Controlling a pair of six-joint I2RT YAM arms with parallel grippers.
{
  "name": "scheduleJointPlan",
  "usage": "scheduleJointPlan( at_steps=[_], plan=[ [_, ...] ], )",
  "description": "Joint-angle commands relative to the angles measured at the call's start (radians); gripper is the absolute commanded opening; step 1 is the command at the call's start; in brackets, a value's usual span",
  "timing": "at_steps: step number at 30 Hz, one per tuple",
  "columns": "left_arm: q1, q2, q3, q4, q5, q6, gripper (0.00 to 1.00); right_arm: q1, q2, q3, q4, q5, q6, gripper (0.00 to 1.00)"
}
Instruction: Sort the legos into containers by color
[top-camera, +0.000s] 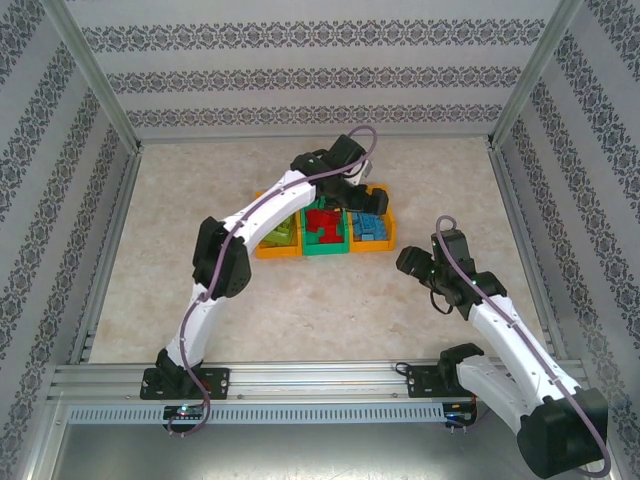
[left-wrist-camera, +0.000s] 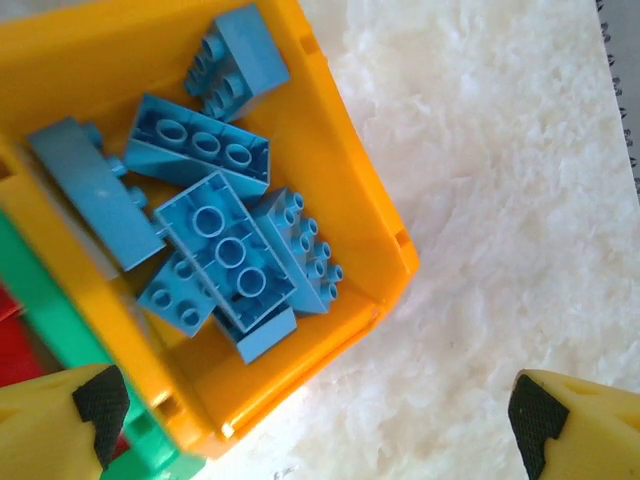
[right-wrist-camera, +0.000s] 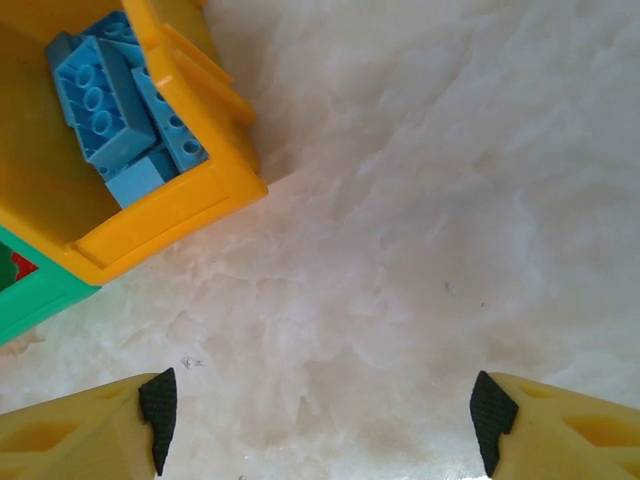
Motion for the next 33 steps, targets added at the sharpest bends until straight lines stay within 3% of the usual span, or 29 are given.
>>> scheduleJointPlan(
  at_steps=[1,4,10,18,21,23,26,29,33],
  plan=[
    [0.005,-0.192,-0.122,0.047,-0.109,0.099,1.00,-0.006,-0.041,-0.001,0.066,0.081,-0.140,0.87],
    [0.007,-0.360,-0.346,0.145,-0.257,0.175,0.99,-0.006,-0.043,-0.035,0.212,0.172,-0.286,0.98],
    [0.060,-0.716,-0.825,0.348,-0.542,0.260,0.99,-0.025,0.124,-0.093,0.618,0.250,-0.550,0.98],
    [0.206,-1.162,-1.375,0.635,-0.790,0.267,0.99,-0.139,0.379,-0.145,1.002,0.236,-0.682,0.98],
    [0.248,-1.240,-1.488,0.700,-0.837,0.310,0.99,-0.178,0.470,-0.168,1.167,0.218,-0.681,0.98],
    [0.287,-1.271,-1.542,0.720,-0.874,0.309,0.99,-0.187,0.516,-0.144,1.187,0.215,-0.661,0.98],
    [0.333,-1.309,-1.649,0.832,-0.886,0.371,0.99,-0.195,0.642,-0.188,1.416,0.204,-0.647,0.98],
    [0.374,-1.308,-1.773,1.000,-0.873,0.450,0.99,-0.204,0.654,-0.222,1.471,0.222,-0.631,0.98],
    [0.453,-1.259,-1.887,1.187,-0.851,0.419,0.99,-0.204,0.644,-0.212,1.432,0.194,-0.641,0.98]
  ],
)
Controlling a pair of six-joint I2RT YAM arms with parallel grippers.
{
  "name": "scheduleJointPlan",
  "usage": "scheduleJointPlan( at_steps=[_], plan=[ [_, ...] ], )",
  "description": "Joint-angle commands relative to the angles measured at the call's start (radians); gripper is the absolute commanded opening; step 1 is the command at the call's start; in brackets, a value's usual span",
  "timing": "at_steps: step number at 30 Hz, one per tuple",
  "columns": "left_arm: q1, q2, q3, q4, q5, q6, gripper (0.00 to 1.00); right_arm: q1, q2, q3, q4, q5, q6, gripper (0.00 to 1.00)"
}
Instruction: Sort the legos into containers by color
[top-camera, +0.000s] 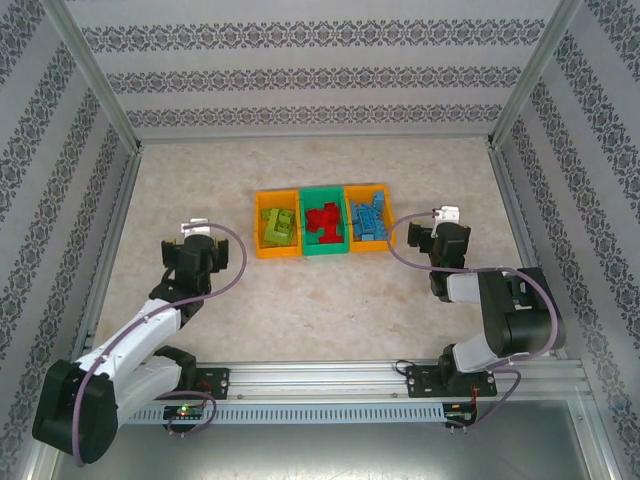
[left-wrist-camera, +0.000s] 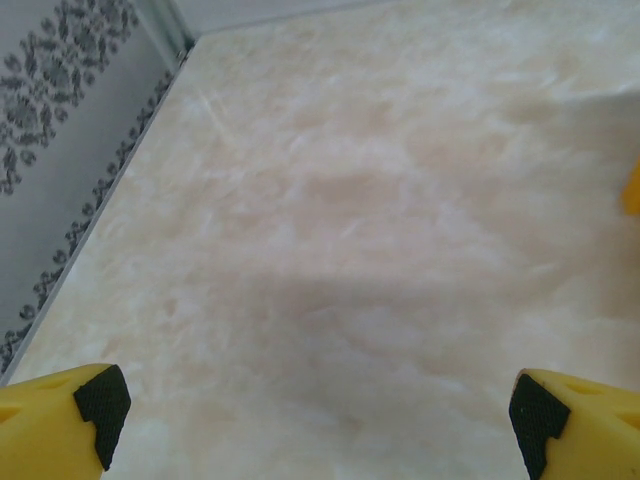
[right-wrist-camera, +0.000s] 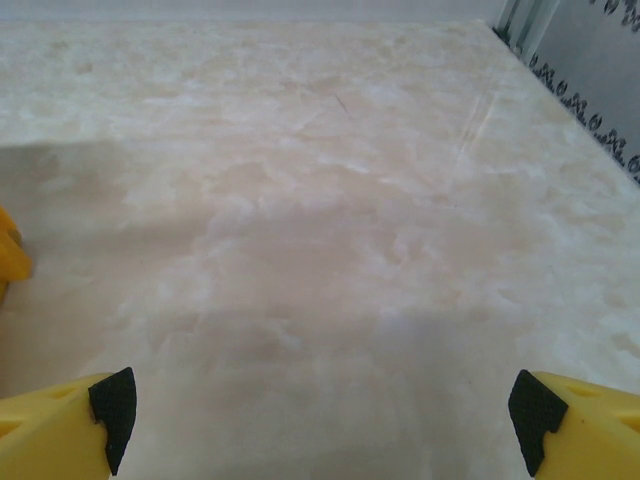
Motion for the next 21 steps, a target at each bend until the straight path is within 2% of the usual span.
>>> scheduleJointPlan(
  at_steps=[1,4,10,15,19,21],
  plan=[
    [0.067,0.029,-0.076,0.280,0.009,0.011,0.99,-0.011,-0.004,0.001,0.095,-0.018,0.003,0.98],
    [0.144,0.055,-0.147,0.415,0.088,-0.014,0.99,-0.011,-0.001,0.004,0.095,-0.036,-0.006,0.98],
    [0.286,0.089,-0.185,0.551,0.258,-0.045,0.99,-0.011,0.001,0.004,0.097,-0.039,-0.007,0.98],
    [0.306,0.291,-0.114,0.677,0.364,-0.081,1.00,-0.011,0.001,0.004,0.098,-0.040,-0.008,0.98],
    [0.305,0.461,-0.025,0.717,0.445,-0.033,0.97,-0.009,0.001,0.004,0.099,-0.039,-0.009,0.98],
    [0.302,0.498,-0.008,0.722,0.499,-0.006,0.96,-0.009,0.000,0.004,0.097,-0.038,-0.009,0.98]
  ],
)
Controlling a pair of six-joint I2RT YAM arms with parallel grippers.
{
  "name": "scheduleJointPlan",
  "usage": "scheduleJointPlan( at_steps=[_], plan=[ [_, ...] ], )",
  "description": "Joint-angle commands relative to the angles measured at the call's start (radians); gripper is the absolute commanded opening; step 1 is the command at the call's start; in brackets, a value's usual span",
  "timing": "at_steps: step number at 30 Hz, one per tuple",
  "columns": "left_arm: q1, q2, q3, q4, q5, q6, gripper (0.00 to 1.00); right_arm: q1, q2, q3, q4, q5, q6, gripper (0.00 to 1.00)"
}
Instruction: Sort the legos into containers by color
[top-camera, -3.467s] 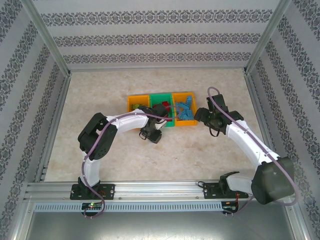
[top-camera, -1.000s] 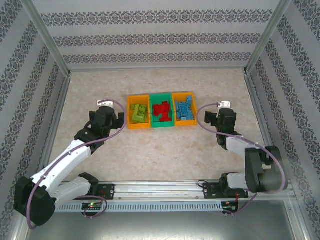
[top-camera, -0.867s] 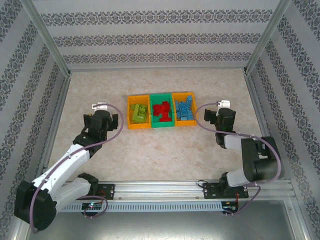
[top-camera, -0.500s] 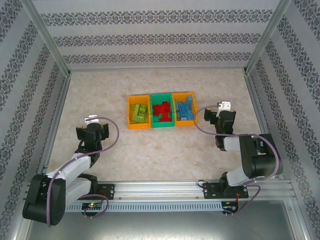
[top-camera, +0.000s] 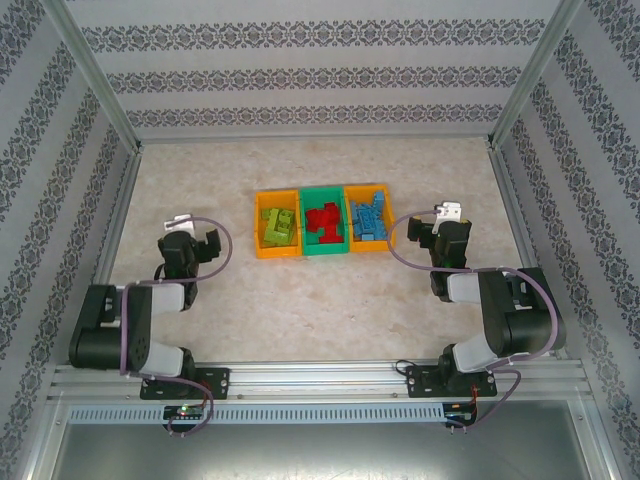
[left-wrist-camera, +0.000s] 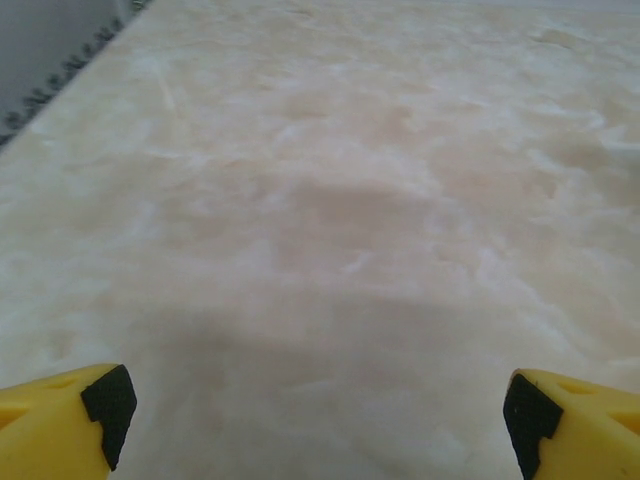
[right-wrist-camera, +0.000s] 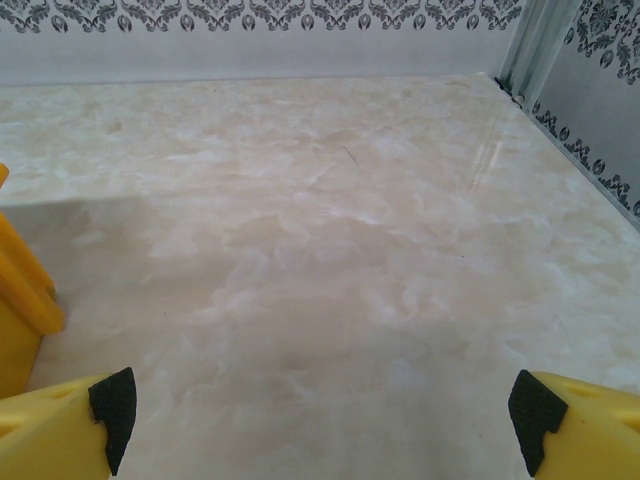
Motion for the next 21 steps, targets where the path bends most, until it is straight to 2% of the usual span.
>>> scheduleJointPlan(
  at_steps=[1,4,5,8,12,15,21],
  plan=[
    [0.007,0.053,0.034,0.111,0.118,0.039,0.95,-0.005,0.002,0.004,0.036,-0.015,-0.009,0.98],
    [0.002,0.121,0.033,0.193,0.132,0.050,0.96,-0.004,0.002,0.006,0.034,-0.015,-0.008,0.98],
    [0.000,0.108,0.051,0.125,0.148,0.059,0.98,-0.006,0.001,0.006,0.034,-0.015,-0.008,0.98],
    [-0.008,0.114,0.066,0.106,0.147,0.072,1.00,-0.005,0.001,0.005,0.034,-0.015,-0.008,0.98],
    [-0.024,0.116,0.074,0.096,0.125,0.087,1.00,-0.006,0.001,0.007,0.031,-0.027,-0.013,0.98],
    [-0.027,0.117,0.075,0.097,0.123,0.088,1.00,-0.008,0.006,0.017,0.018,-0.090,-0.031,0.98],
    [-0.027,0.116,0.074,0.097,0.120,0.090,1.00,-0.009,0.002,0.013,0.022,-0.092,-0.031,0.98]
  ],
)
